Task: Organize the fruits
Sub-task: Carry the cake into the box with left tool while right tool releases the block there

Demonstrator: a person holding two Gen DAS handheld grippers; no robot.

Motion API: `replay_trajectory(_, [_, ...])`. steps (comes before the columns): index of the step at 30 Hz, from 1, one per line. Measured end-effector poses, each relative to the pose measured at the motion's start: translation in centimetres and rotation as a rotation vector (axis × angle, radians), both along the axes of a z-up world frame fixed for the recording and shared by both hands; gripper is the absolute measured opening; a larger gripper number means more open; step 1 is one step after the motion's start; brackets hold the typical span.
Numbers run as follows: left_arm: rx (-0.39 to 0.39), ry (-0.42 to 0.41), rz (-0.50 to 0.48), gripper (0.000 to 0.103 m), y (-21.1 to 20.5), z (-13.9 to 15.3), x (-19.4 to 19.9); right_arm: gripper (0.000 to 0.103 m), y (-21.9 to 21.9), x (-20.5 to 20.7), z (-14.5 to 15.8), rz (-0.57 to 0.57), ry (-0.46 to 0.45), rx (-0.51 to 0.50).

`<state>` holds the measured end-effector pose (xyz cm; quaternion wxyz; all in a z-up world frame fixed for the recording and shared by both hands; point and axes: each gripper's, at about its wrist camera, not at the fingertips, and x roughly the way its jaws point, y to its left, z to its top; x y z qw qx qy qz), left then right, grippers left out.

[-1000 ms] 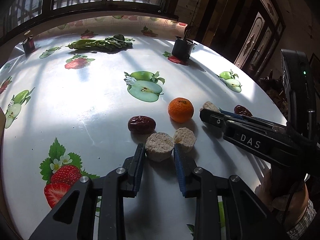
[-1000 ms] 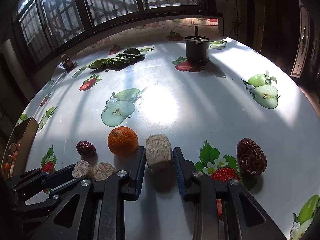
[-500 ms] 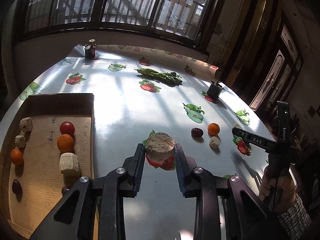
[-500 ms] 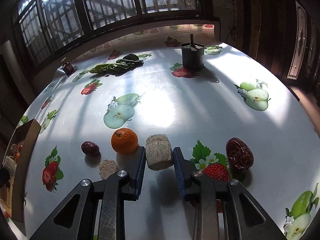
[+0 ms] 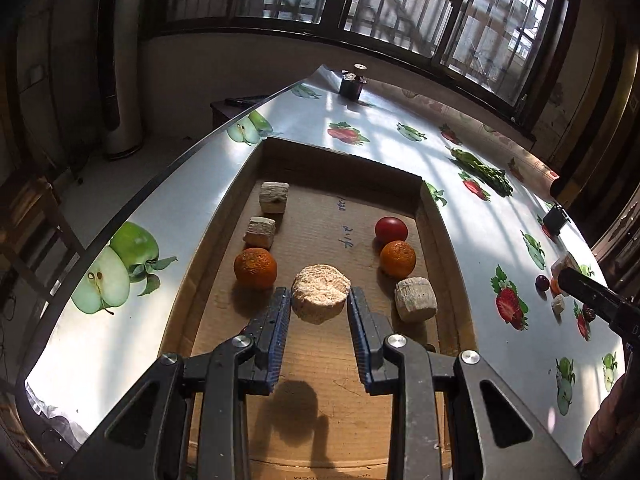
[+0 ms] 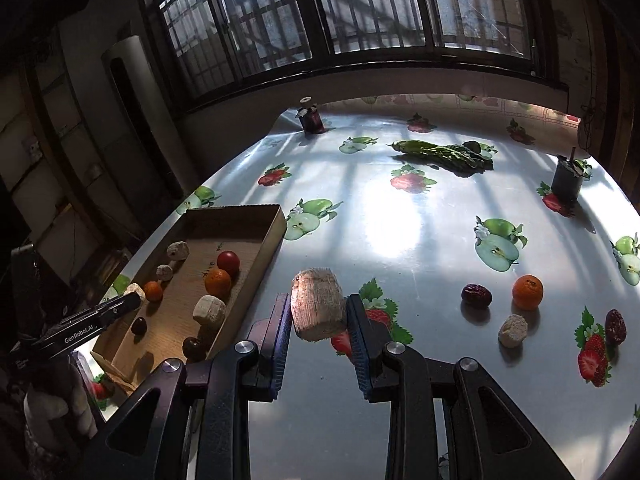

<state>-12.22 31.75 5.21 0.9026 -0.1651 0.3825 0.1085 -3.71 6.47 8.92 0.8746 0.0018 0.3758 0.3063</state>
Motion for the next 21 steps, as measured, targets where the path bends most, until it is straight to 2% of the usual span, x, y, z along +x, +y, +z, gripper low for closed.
replay_trajectory(3, [-0.008, 0.024, -0.007, 0.029, 0.3, -0.7, 0.7, 0.03, 4.8, -0.3, -0.6, 0.081, 0.028, -0.005])
replay_trajectory(7, [-0.005, 0.043, -0.019, 0.029, 0.7, -0.8, 1.8, 0.03, 8.9, -0.3, -1.8, 0.136, 0.063, -0.027])
replay_trajectory(13, [0.039, 0.103, -0.021, 0.029, 2.1, -1.4, 5.0, 0.031, 12.6, -0.6, -3.6, 0.176, 0.108, -0.051])
replay_trajectory(17, [0.063, 0.117, -0.013, 0.029, 2.5, -1.2, 5.9, 0.031, 15.0, -0.3, -4.5, 0.191, 0.113, -0.086])
replay_trajectory(21, [0.049, 0.115, -0.016, 0.029, 2.9, -1.3, 6.2, 0.031, 16.0, 0.2, -5.3, 0.2, 0.124, -0.094])
